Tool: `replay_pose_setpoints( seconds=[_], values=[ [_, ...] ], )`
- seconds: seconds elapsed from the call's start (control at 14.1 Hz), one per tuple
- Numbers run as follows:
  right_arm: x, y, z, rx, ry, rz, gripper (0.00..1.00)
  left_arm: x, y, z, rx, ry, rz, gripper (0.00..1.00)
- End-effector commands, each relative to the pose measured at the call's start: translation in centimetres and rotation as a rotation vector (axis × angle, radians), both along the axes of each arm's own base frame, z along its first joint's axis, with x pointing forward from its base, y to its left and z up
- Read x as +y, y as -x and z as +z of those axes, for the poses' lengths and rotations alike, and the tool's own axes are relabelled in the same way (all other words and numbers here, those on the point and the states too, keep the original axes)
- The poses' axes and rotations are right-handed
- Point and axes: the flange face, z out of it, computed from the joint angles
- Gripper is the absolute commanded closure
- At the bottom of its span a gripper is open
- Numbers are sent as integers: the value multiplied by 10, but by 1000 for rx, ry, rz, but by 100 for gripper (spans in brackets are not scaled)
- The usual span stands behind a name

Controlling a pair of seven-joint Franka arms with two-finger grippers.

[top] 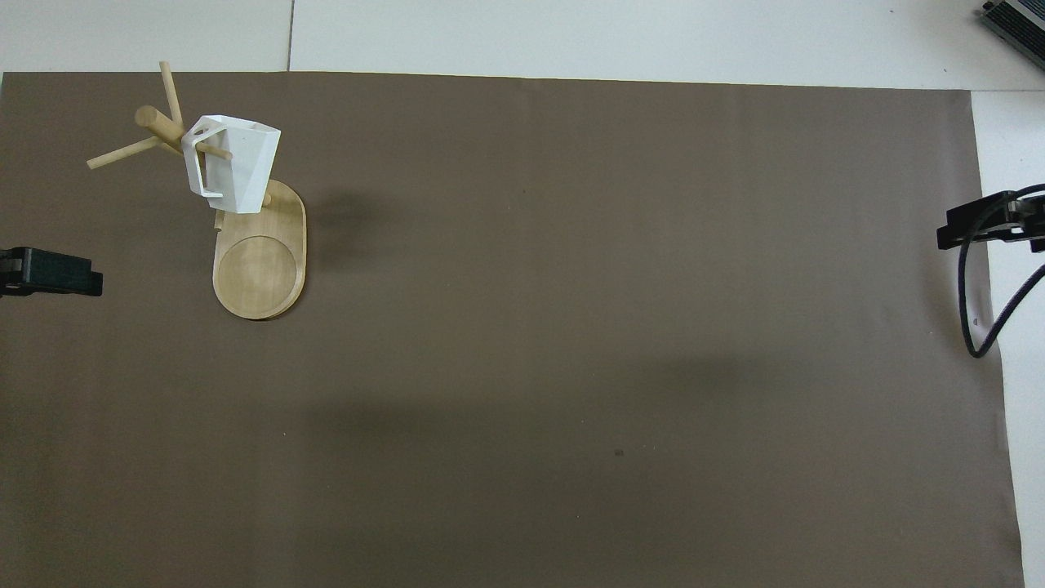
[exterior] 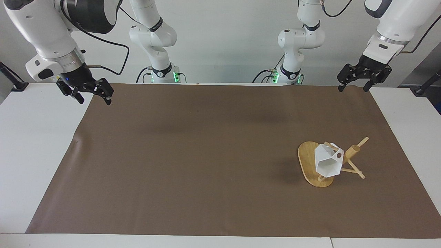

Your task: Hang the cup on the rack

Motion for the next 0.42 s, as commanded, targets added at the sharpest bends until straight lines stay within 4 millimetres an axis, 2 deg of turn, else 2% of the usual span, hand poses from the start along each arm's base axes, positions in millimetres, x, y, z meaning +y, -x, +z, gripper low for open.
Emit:
replay_pose_setpoints(
  seconds=[0.0, 0.35],
  values=[
    [1, 7, 3, 7, -17, -18, 0, 2, 7, -1, -10, 9, -1, 0],
    [1, 7, 3, 7, -17, -18, 0, 0, 7, -4, -10, 9, -7, 0]
  ],
)
